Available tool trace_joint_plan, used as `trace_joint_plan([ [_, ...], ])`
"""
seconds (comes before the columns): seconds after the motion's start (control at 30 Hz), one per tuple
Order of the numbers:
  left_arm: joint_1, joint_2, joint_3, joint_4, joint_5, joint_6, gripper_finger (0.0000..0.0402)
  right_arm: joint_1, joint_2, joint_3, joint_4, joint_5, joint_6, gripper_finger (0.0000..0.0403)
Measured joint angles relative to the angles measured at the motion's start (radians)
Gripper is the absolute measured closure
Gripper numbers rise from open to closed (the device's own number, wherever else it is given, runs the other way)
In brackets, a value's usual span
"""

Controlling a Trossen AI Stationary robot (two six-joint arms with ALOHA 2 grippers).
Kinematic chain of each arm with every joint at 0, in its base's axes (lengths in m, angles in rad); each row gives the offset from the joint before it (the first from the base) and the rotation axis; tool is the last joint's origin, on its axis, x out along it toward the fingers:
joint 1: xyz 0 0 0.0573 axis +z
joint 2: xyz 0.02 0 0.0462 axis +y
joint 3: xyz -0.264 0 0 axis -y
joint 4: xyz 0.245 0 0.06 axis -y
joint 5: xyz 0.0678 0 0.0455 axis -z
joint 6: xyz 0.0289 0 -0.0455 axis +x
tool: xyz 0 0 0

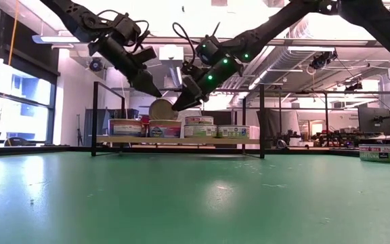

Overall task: Stack canned seafood by type on shelf
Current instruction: Stack the blue/pink tuna can on top of the other blue/pink tuna can on the shelf

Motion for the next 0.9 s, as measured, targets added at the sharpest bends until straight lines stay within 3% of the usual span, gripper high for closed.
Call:
trace_joint_plan([
  [0.33, 0.086, 0.092, 0.093, -0.063, 0.203, -0.026, 0.0095, 0.000, 0.000, 0.000, -0.010, -0.023, 0.000, 0.0187],
  [0.6, 0.084, 0.185, 0.151, -0.081, 0.205, 0.018, 0.0095, 0.001, -0.001, 0.000, -0.039, -0.030, 0.000, 0.0187],
  [0.9, 0.072, 0.195, 0.154, -0.148, 0.192, 0.067, 0.0095, 0.003, -0.002, 0.000, -0.048, -0.037, 0.000, 0.0187],
])
